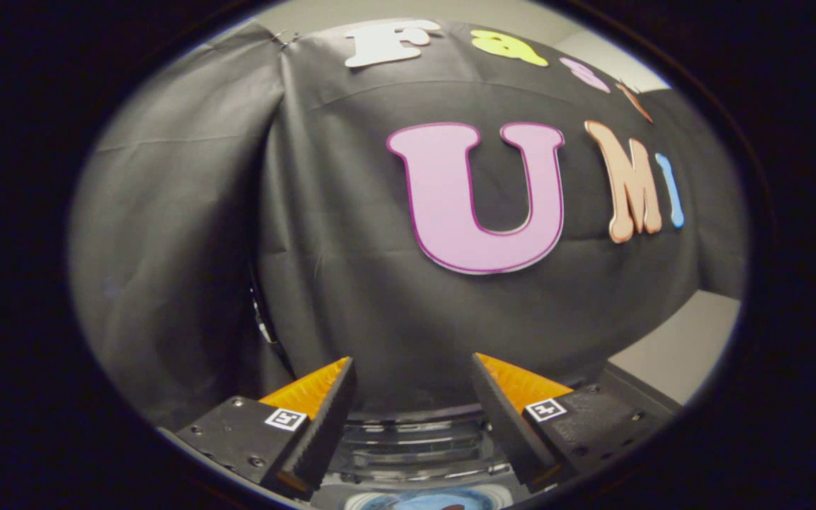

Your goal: Put the clothes into the washing machine and then close the washing machine lid.

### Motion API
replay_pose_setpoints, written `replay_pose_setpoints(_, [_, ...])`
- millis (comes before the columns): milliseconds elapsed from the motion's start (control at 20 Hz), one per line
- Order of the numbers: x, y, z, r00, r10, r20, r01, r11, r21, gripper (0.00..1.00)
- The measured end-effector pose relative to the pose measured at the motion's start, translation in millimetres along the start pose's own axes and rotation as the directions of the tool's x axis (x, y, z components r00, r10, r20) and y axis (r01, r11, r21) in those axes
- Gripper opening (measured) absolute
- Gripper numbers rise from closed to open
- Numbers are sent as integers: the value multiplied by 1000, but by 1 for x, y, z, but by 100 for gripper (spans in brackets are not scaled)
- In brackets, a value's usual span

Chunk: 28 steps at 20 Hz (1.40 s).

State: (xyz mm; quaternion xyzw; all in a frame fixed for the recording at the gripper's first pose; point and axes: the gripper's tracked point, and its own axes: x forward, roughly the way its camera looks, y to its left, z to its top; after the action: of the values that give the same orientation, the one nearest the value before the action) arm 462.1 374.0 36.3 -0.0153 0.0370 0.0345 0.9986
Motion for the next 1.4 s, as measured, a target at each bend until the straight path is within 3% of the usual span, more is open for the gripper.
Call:
replay_pose_setpoints(50, [7, 4, -6, 1000, 1, 8, -1, 999, -40, 96])
replay_pose_setpoints(400, [49, 16, -40, 995, 12, -102, -14, 1000, -15, 97])
replay_pose_setpoints(500, [50, 20, -54, 984, 33, -173, -32, 999, 7, 96])
replay_pose_setpoints(550, [56, 21, -47, 991, 42, -126, -41, 999, 11, 96])
replay_pose_setpoints(600, [55, 21, -59, 981, 65, -182, -64, 998, 11, 96])
replay_pose_setpoints(1150, [50, 21, -47, 992, 86, -95, -85, 996, 12, 98])
replay_pose_setpoints(1400, [48, 16, -44, 996, 38, -84, -38, 999, 8, 97])
